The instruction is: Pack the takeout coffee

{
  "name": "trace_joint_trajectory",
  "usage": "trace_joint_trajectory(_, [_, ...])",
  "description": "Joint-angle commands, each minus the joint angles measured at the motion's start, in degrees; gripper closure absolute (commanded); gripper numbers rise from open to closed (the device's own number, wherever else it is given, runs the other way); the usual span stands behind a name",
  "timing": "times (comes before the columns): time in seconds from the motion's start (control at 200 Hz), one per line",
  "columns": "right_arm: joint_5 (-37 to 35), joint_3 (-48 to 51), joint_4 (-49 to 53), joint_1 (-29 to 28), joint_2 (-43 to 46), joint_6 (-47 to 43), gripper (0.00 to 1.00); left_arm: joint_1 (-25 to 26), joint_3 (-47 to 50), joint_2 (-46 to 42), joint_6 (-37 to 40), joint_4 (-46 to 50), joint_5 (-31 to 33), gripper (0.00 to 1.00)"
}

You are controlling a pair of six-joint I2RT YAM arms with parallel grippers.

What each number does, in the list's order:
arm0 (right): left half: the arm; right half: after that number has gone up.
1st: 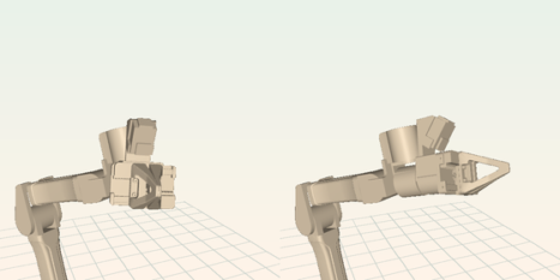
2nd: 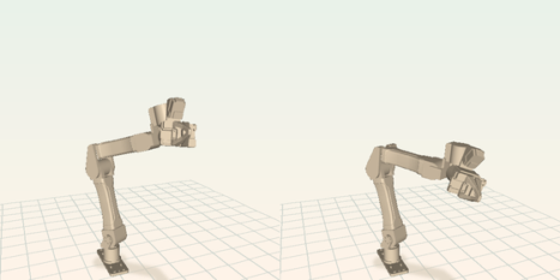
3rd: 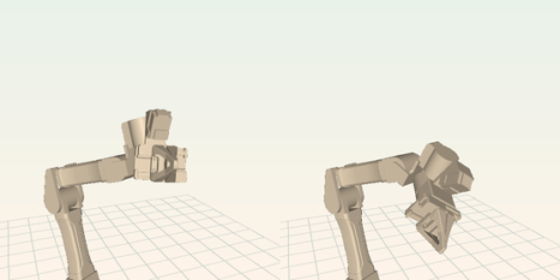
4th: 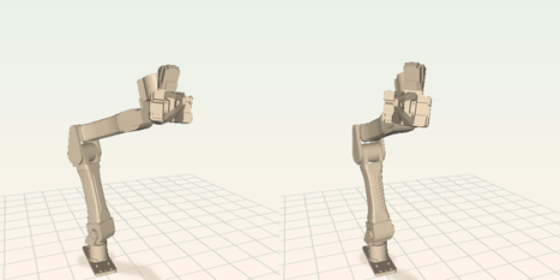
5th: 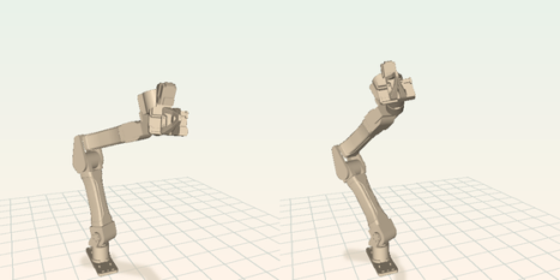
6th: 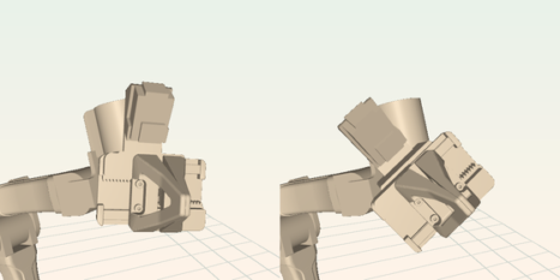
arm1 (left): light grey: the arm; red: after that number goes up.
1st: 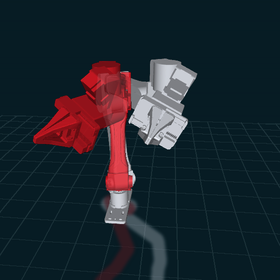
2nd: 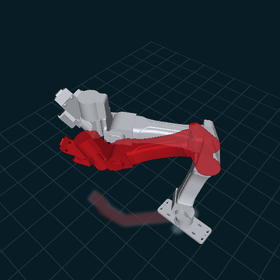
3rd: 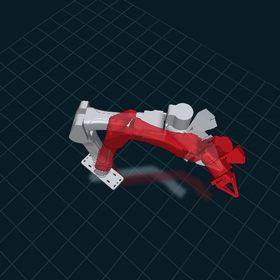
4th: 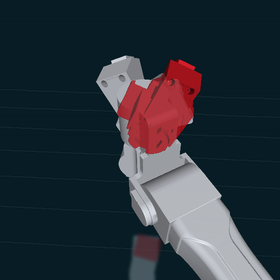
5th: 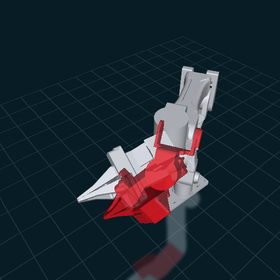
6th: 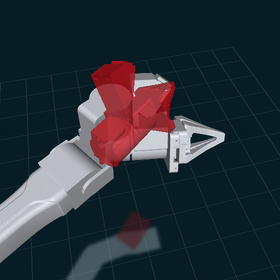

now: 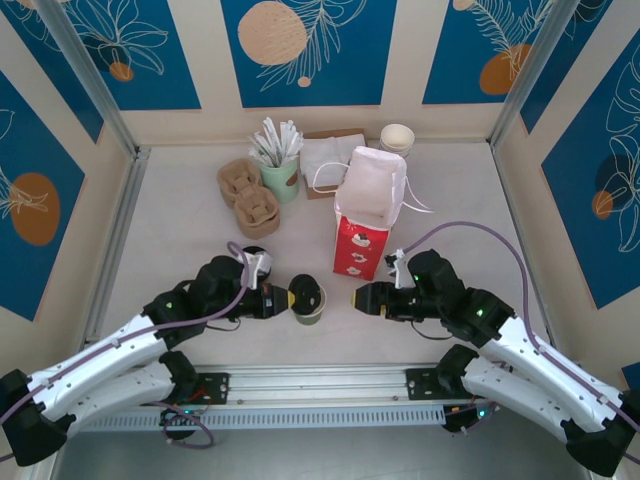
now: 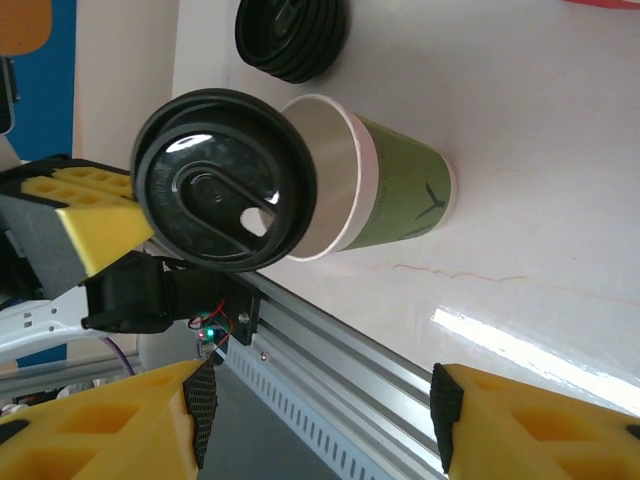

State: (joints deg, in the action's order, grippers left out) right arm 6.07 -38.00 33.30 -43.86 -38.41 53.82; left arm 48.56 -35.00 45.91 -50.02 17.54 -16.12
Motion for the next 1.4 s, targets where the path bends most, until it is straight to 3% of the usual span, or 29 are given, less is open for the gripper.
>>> trace_joint_trajectory(0.0, [0.95,1.07,-5.5,0.01,0.71,0.43,0.4,-1.33,0.91,0.54,-1.78,-4.14,-2.95,0.9])
trace_joint_trajectory(0.39, [-1.76,6.84,-11.5,0.0,5.44,1.94,0.42,-5.93,3.55,1.07,-3.97,-4.37,-6.55,0.81])
trace_joint_trajectory(0.675, [-0.37,8.44,-14.88,-0.09,2.33,3.23,0.42,-7.19,3.69,2.31,-4.06,-3.67,-7.08,0.76])
trace_joint_trajectory(0.855, [2.84,8.68,-17.87,-0.17,-1.94,3.87,0.42,-7.56,2.49,3.18,-1.81,-1.82,-5.88,0.54])
trace_joint_trajectory(1.395, [2.72,8.19,-19.5,-0.97,-4.53,3.61,0.42,-7.6,1.43,6.65,-0.43,-1.88,-5.46,0.57])
